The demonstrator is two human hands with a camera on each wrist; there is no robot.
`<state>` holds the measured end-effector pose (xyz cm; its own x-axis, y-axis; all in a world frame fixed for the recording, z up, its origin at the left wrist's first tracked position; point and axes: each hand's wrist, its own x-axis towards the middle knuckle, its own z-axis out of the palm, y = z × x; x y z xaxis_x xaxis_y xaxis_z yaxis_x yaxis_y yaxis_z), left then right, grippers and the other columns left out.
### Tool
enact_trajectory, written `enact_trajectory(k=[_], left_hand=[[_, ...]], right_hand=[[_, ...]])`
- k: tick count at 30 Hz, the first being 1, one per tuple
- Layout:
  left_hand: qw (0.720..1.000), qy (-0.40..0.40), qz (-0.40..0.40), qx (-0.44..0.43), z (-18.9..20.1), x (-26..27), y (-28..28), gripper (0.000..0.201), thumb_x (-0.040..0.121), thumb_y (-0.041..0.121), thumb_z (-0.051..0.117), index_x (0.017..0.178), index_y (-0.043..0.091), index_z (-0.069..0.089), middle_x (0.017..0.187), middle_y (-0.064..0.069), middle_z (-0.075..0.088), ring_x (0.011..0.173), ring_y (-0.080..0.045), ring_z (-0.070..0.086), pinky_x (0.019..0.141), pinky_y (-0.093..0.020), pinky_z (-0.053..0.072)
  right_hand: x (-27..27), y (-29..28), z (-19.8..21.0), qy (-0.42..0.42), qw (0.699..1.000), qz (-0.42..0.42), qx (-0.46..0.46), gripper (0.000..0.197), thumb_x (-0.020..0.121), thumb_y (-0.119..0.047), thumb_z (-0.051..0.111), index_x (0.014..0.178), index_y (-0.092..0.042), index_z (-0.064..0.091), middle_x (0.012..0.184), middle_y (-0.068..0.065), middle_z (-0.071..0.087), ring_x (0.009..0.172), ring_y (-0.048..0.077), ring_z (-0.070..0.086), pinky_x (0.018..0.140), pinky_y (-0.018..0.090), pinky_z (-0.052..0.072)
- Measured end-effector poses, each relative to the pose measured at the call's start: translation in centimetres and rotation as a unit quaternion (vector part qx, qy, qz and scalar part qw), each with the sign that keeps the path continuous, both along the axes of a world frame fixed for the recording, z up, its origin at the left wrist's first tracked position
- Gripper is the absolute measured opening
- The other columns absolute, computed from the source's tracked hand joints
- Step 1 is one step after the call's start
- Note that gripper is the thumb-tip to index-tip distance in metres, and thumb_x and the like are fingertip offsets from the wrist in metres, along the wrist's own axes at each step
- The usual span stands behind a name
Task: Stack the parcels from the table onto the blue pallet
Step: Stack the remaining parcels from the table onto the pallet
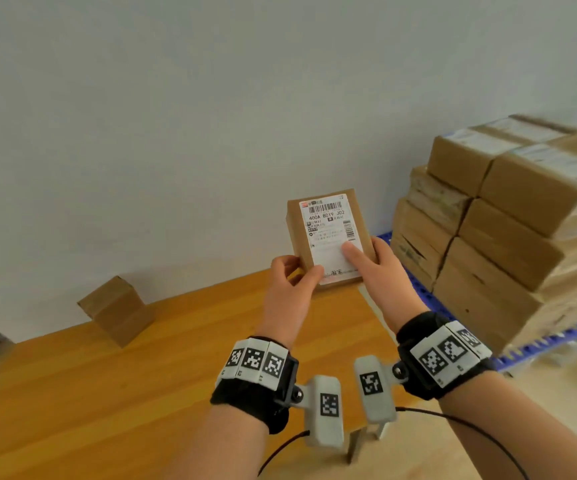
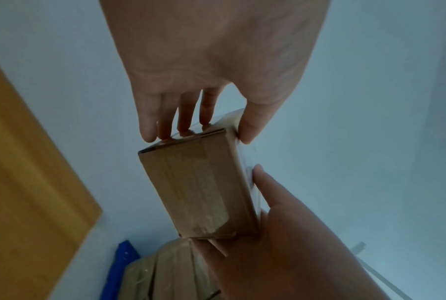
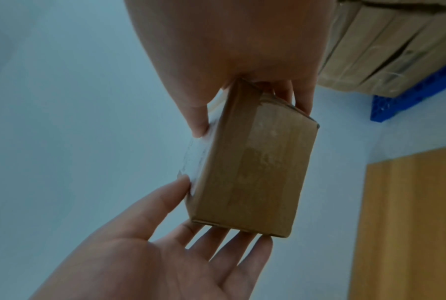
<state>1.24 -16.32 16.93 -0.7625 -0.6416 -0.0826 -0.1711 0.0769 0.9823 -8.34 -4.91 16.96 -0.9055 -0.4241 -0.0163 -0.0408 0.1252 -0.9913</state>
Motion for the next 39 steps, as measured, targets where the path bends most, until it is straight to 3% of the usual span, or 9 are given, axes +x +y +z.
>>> enact_trajectory(k=[8, 14, 20, 22, 25, 27, 31, 37, 39], left_hand=[[0.995, 0.091, -0.032, -0.031, 6.0, -5.5, 8.3, 0.027, 0.093, 0.029, 0.061, 0.117, 0.026, 0.049, 0.107, 0.019, 0.06, 0.094, 0.005, 0.061, 0.068, -0.011, 0.051], [0.986, 0.159, -0.03, -0.037, 9.5, -10.5, 18.0, 0.027, 0.092, 0.034, 0.061, 0.116, 0.027, 0.053, 0.107, 0.017, 0.064, 0.09, 0.007, 0.064, 0.065, -0.007, 0.05], [0.983, 0.17, -0.039, -0.06, 11.1, -15.3, 26.9, 0.033, 0.091, 0.041, 0.06, 0.12, 0.026, 0.054, 0.113, 0.013, 0.065, 0.1, -0.001, 0.063, 0.088, -0.027, 0.053], [0.981, 0.174, -0.042, -0.071, 11.2, -16.7, 29.4, 0.035, 0.091, 0.045, 0.058, 0.121, 0.028, 0.054, 0.114, 0.013, 0.064, 0.103, -0.003, 0.063, 0.091, -0.031, 0.053], [0.981, 0.17, -0.055, -0.077, 11.1, -18.5, 32.3, 0.034, 0.092, 0.052, 0.052, 0.119, 0.032, 0.056, 0.112, 0.015, 0.066, 0.105, -0.004, 0.063, 0.094, -0.036, 0.053], [0.981, 0.163, -0.074, -0.08, 11.2, -19.6, 33.7, 0.033, 0.093, 0.055, 0.048, 0.118, 0.035, 0.057, 0.111, 0.016, 0.067, 0.105, -0.004, 0.063, 0.095, -0.036, 0.052], [0.978, 0.153, -0.099, -0.102, 11.7, -21.9, 35.6, 0.028, 0.096, 0.048, 0.046, 0.119, 0.034, 0.057, 0.111, 0.02, 0.064, 0.106, 0.0, 0.06, 0.096, -0.036, 0.05], [0.975, 0.142, -0.137, -0.104, 11.6, -24.8, 36.5, 0.025, 0.098, 0.046, 0.046, 0.117, 0.033, 0.057, 0.107, 0.021, 0.064, 0.1, 0.001, 0.061, 0.079, -0.019, 0.048], [0.974, 0.147, -0.136, -0.105, 11.6, -26.0, 36.4, 0.021, 0.097, 0.046, 0.047, 0.113, 0.036, 0.057, 0.107, 0.021, 0.064, 0.101, 0.001, 0.06, 0.08, -0.019, 0.046]], right_hand=[[-4.7, 9.1, 5.6, 0.052, 0.995, -0.017, -0.079, 0.042, 0.092, -0.042, 0.063, 0.13, -0.027, 0.052, 0.114, -0.009, 0.07, 0.097, 0.007, 0.07, 0.088, 0.037, 0.057], [-8.9, 19.2, 9.9, 0.104, 0.99, -0.02, -0.095, 0.04, 0.094, -0.039, 0.062, 0.131, -0.028, 0.053, 0.114, -0.012, 0.07, 0.1, 0.005, 0.069, 0.088, 0.034, 0.057], [-13.6, 28.4, 12.0, 0.134, 0.986, -0.031, -0.09, 0.039, 0.093, -0.042, 0.061, 0.13, -0.028, 0.056, 0.112, -0.015, 0.071, 0.096, 0.0, 0.068, 0.081, 0.023, 0.057], [-14.9, 30.9, 12.3, 0.136, 0.986, -0.034, -0.088, 0.039, 0.093, -0.044, 0.061, 0.129, -0.029, 0.057, 0.111, -0.014, 0.071, 0.096, 0.001, 0.069, 0.083, 0.025, 0.057], [-16.7, 34.2, 12.7, 0.139, 0.985, -0.042, -0.089, 0.036, 0.093, -0.046, 0.059, 0.126, -0.03, 0.058, 0.108, -0.014, 0.071, 0.091, -0.003, 0.068, 0.07, 0.013, 0.054], [-17.8, 36.1, 13.0, 0.135, 0.985, -0.051, -0.092, 0.036, 0.093, -0.048, 0.059, 0.125, -0.031, 0.058, 0.107, -0.013, 0.071, 0.095, 0.002, 0.068, 0.074, 0.017, 0.054], [-20.3, 38.5, 13.1, 0.121, 0.985, -0.073, -0.101, 0.039, 0.091, -0.049, 0.061, 0.125, -0.03, 0.057, 0.103, -0.01, 0.072, 0.095, 0.008, 0.069, 0.085, 0.031, 0.057], [-23.0, 39.6, 12.5, 0.117, 0.981, -0.109, -0.105, 0.032, 0.091, -0.049, 0.062, 0.119, -0.033, 0.059, 0.101, -0.008, 0.072, 0.095, 0.012, 0.07, 0.083, 0.033, 0.058], [-24.1, 39.6, 12.3, 0.108, 0.983, -0.112, -0.101, 0.036, 0.09, -0.05, 0.062, 0.121, -0.032, 0.058, 0.102, -0.007, 0.072, 0.095, 0.013, 0.07, 0.083, 0.035, 0.059]])
